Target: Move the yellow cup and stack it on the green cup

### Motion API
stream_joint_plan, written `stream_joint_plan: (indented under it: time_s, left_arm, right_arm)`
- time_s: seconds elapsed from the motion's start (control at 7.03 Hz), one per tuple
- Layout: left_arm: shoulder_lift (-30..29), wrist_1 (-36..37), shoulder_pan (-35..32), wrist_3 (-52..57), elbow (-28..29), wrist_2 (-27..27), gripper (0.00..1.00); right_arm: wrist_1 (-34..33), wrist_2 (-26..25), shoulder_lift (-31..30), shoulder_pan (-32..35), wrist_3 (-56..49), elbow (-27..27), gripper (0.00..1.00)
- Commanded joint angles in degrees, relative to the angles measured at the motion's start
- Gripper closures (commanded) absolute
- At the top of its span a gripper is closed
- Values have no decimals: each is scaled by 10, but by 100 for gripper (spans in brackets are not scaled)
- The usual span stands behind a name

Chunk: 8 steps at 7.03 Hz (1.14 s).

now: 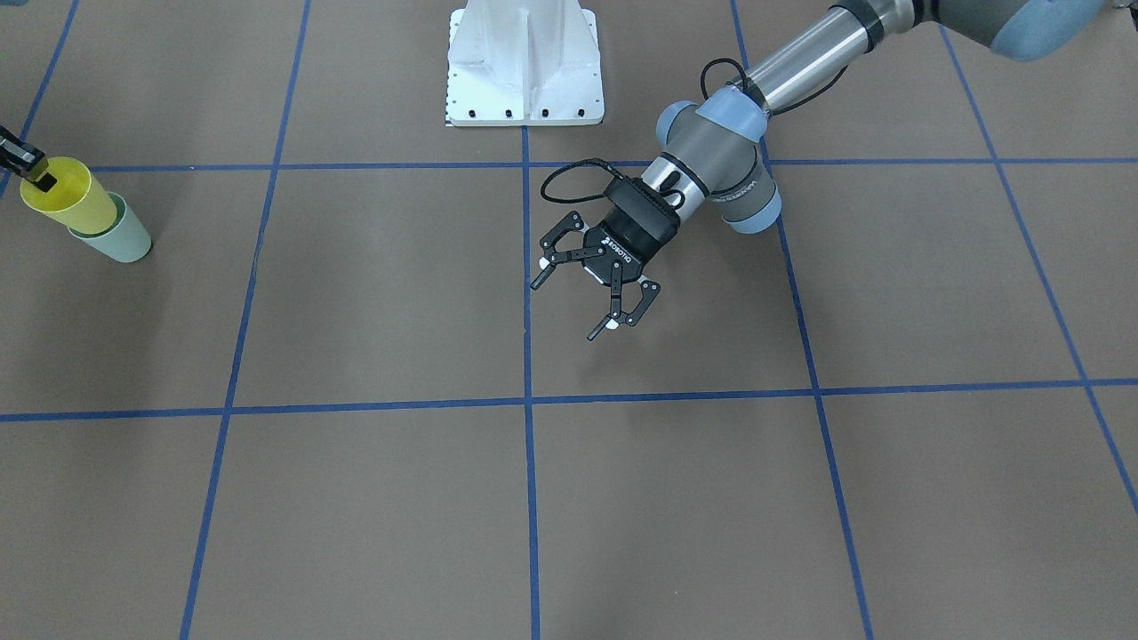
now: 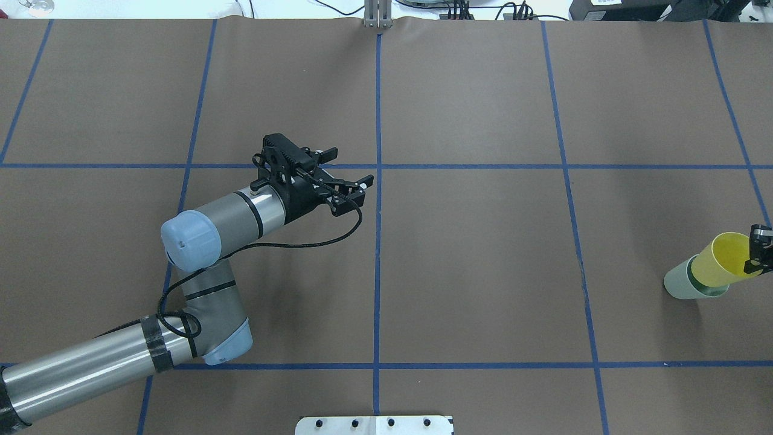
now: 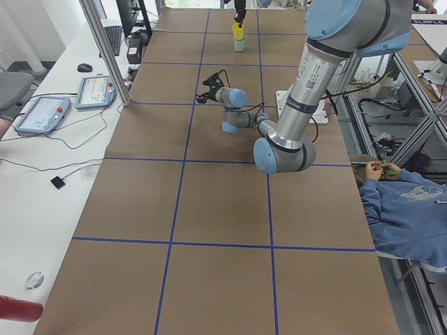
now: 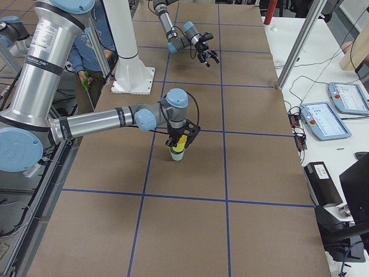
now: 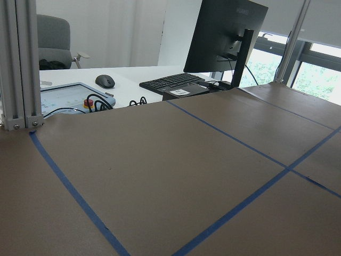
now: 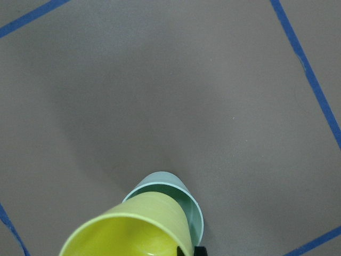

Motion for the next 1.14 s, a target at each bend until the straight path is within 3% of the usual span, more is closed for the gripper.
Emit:
stream_joint_plan:
  time_s: [0.0, 0.14, 0.71, 0.85, 1.0]
  left_arm:
    - [1, 0, 0, 0, 0, 0, 0]
    - [1, 0, 1, 0, 1, 0, 0]
    - [7, 19, -6, -3, 8, 0, 0]
    - [7, 92, -57, -53, 12, -10, 0]
    - [5, 171, -107, -97, 12, -92, 0]
  right_arm:
    - [28, 5, 0, 0, 0, -22, 70]
    - [42, 13, -1, 1, 5, -29, 1]
    - [75, 17, 5, 1, 9, -23, 0]
    - [78, 15, 18, 1, 7, -27, 0]
    - [78, 15, 34, 2, 4, -27, 0]
